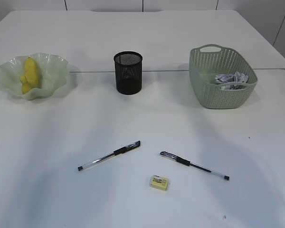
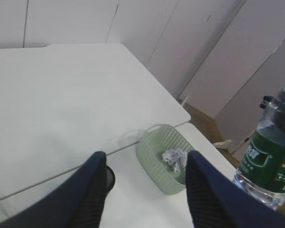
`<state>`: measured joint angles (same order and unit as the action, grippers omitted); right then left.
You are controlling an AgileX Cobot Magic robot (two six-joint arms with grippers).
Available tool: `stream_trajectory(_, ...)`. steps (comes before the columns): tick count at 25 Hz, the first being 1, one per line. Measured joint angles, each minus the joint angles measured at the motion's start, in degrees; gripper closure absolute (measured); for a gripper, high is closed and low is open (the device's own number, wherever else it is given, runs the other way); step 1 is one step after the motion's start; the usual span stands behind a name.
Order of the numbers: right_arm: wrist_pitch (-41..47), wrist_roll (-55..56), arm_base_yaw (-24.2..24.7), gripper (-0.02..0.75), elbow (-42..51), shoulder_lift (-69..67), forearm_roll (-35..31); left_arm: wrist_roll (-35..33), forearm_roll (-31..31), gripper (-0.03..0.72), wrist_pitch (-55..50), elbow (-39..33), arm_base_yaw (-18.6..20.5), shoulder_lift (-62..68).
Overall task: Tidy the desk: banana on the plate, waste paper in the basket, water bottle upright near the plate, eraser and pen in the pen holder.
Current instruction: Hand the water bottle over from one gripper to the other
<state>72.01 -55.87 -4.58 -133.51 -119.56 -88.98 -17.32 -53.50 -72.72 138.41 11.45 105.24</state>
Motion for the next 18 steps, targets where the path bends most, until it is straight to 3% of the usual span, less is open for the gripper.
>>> stream_trajectory(8, -0.22, -0.19, 0.0, 0.37, 0.0, 0.0, -0.36, -4.16, 0.69, 0.312, 0.11, -9.24, -6.43, -0.24)
stream_trajectory(18, -0.22, -1.2, 0.0, 0.37, 0.0, 0.0, -0.36, -21.51, -0.01, 0.312, 1.09, -19.24, -10.23, -0.24)
